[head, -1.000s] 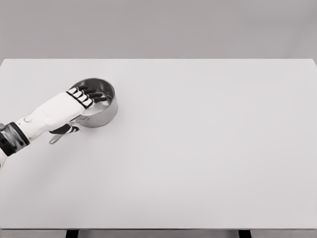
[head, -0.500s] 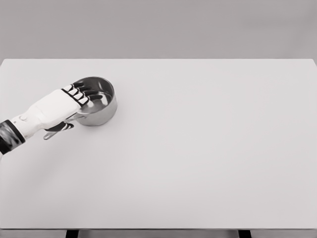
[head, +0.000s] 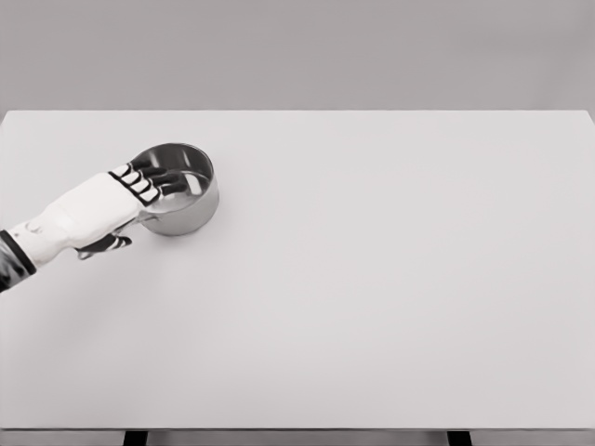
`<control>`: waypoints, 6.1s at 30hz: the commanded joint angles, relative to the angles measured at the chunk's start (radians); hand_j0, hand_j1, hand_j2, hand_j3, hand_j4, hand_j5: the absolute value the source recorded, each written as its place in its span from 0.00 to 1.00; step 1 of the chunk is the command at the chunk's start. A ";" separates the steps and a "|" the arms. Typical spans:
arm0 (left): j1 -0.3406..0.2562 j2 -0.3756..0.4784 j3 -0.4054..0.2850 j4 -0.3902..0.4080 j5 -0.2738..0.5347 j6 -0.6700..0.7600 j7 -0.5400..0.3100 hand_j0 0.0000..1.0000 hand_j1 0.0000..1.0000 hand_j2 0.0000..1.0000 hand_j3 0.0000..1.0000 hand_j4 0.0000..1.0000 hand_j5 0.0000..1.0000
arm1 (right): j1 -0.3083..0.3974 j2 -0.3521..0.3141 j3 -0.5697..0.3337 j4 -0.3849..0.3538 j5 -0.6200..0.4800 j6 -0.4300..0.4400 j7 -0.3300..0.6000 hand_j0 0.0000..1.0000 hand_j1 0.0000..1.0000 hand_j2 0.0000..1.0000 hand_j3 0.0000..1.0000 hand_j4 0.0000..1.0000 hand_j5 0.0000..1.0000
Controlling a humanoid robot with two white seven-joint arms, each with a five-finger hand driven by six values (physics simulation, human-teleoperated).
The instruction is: Rotate pot handle
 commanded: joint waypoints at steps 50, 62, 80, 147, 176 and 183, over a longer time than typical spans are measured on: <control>0.028 0.010 0.071 0.036 -0.106 -0.017 0.001 1.00 1.00 1.00 1.00 1.00 1.00 | 0.000 0.000 0.000 0.000 0.001 0.000 0.000 1.00 1.00 1.00 1.00 1.00 1.00; 0.028 0.015 0.088 0.039 -0.109 -0.017 0.001 1.00 1.00 1.00 1.00 1.00 1.00 | 0.000 0.000 0.000 0.000 0.001 0.000 0.000 1.00 1.00 1.00 1.00 1.00 1.00; 0.020 0.015 0.108 0.088 -0.112 -0.017 0.001 1.00 1.00 1.00 1.00 1.00 1.00 | 0.000 0.000 0.000 0.000 0.001 0.000 0.000 1.00 1.00 1.00 1.00 1.00 1.00; -0.029 0.003 0.151 0.245 -0.138 -0.019 0.009 1.00 1.00 1.00 1.00 1.00 1.00 | 0.000 0.000 0.000 0.000 0.001 0.000 0.000 1.00 1.00 1.00 1.00 1.00 1.00; -0.069 -0.005 0.148 0.305 -0.150 -0.019 0.009 1.00 1.00 1.00 1.00 1.00 1.00 | 0.000 0.000 0.000 0.000 0.001 0.000 0.000 1.00 1.00 1.00 1.00 1.00 1.00; -0.081 -0.013 0.141 0.309 -0.152 -0.019 0.009 1.00 1.00 1.00 1.00 1.00 1.00 | 0.000 0.000 0.000 0.000 0.001 0.000 0.000 1.00 1.00 1.00 1.00 1.00 1.00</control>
